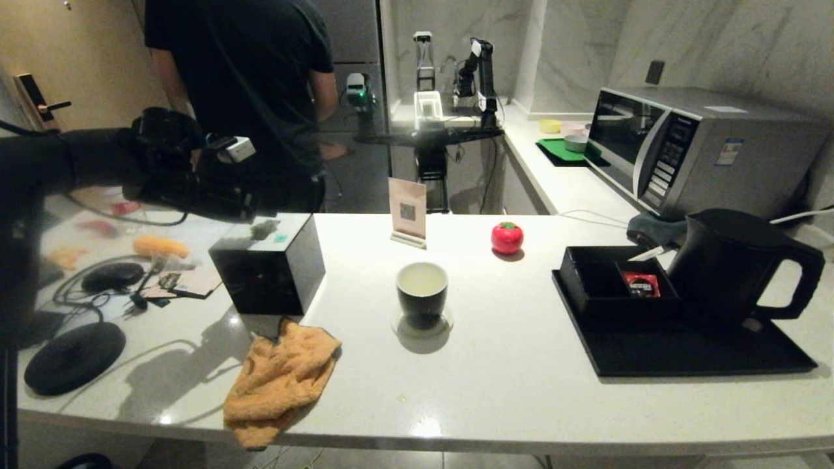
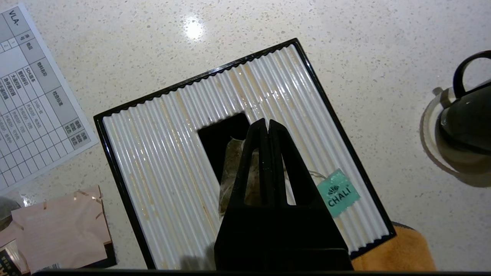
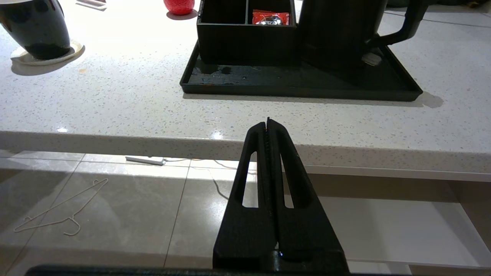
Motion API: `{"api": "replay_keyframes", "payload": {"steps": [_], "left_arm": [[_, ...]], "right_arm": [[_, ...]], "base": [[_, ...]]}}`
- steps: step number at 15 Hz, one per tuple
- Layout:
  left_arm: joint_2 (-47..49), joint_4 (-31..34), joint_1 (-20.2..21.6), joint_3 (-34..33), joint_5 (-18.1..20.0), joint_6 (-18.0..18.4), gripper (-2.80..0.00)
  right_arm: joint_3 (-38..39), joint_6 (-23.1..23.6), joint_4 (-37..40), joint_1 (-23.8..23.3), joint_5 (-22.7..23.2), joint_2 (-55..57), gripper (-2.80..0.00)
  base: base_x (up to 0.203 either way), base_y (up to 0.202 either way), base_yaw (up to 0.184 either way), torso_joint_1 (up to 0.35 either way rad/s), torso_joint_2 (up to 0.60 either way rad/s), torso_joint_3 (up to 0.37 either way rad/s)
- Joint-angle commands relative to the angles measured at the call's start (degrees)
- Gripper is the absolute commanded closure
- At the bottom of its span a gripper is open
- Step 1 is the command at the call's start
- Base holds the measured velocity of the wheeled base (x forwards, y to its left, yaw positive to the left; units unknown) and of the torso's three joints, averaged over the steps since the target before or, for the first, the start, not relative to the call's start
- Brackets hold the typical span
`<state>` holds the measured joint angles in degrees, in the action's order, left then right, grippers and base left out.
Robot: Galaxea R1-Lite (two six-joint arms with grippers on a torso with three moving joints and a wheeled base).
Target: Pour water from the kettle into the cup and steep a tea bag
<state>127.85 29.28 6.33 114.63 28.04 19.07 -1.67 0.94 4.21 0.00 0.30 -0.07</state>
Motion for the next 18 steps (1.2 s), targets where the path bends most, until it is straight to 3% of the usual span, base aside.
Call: {"api": "replay_keyframes", "payload": {"steps": [1, 5, 18], "left_arm": [[1.4, -0.1, 0.4, 0.0, 0.2, 0.4, 0.0], [2.0, 0.0, 1.9, 0.0, 0.3, 2.9, 0.0], [1.6, -2.5, 0.9, 0.0, 0.4, 2.6, 0.0]], "right_arm": [[0.0, 0.0, 0.0, 0.0, 0.0, 0.1, 0.0], [0.0, 0.0, 0.0, 0.0, 0.0, 0.1, 0.0], [0.0, 0.0, 0.0, 0.0, 0.0, 0.1, 0.0]], "base": [[0.0, 0.0, 0.0, 0.0, 0.0, 0.0], [0.0, 0.0, 0.0, 0.0, 0.0, 0.0], [0.0, 0.0, 0.0, 0.0, 0.0, 0.0]]}}
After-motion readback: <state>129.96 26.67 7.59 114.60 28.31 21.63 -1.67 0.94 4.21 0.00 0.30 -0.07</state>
